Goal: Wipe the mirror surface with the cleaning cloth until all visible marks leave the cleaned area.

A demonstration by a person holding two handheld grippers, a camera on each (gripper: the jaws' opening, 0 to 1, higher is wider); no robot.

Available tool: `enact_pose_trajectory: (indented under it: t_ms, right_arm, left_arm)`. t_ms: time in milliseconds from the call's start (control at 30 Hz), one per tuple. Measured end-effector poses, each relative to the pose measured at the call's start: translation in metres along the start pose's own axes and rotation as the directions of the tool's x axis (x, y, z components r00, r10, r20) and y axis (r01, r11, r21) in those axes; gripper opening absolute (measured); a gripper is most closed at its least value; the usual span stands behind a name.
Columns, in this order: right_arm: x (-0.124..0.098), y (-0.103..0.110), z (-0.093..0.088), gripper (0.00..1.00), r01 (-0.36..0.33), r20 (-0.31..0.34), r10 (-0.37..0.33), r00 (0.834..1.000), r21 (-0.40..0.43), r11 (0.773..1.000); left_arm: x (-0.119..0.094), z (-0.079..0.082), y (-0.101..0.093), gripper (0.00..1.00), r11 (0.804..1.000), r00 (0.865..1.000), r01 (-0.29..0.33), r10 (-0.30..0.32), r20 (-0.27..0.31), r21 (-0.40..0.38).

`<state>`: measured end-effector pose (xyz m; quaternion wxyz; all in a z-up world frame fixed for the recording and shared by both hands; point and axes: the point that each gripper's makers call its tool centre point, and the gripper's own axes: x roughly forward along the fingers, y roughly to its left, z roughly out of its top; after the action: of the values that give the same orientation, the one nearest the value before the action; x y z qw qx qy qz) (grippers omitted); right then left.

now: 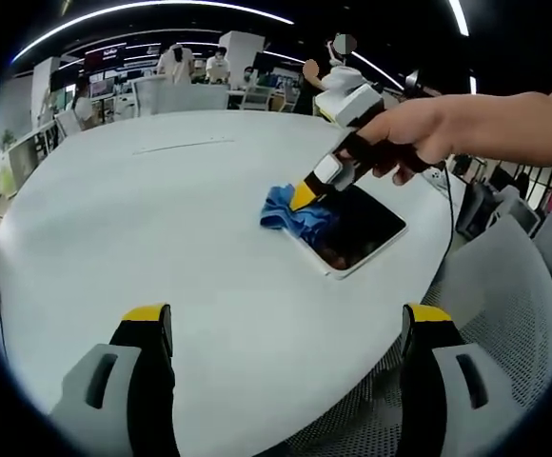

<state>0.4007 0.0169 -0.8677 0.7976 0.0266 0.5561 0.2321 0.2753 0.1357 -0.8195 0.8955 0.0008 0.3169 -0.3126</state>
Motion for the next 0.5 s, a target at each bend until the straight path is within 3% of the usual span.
enact_pose_trajectory:
  t_ms: [67,233,267,367,500]
  right_arm:
    - [-0.001,0.001,0.0,0.0,-0.013,0.012,0.012,1.0,0.034,0.999]
    - [-0.002,0.002,-0.003,0.0,-0.008,0.025,0.007,1.0,0.027,1.0]
    - [-0.003,0.011,-0.006,0.0,-0.053,0.025,0.054,0.998,-0.034,0.998]
    - [-0.004,0.008,-0.008,0.0,-0.016,0.034,0.019,0.999,-0.081,0.997]
    - [-0.003,0.011,-0.012,0.0,-0.018,0.022,0.02,1.0,-0.078,0.997]
  left_arm:
    - [0.0,0.0,0.0,0.99,1.0,1.0,-0.001,0.001,0.001,0.001]
    - [0.0,0.0,0.0,0.99,1.0,1.0,-0.003,0.003,0.0,0.003]
    - [-0.001,0.0,0.001,0.99,1.0,1.0,-0.005,0.005,0.002,0.002]
    - [-0.001,0.0,0.002,0.99,1.0,1.0,-0.009,0.009,0.005,0.001]
    - [-0.001,0.001,0.002,0.99,1.0,1.0,-0.013,0.013,0.009,0.0]
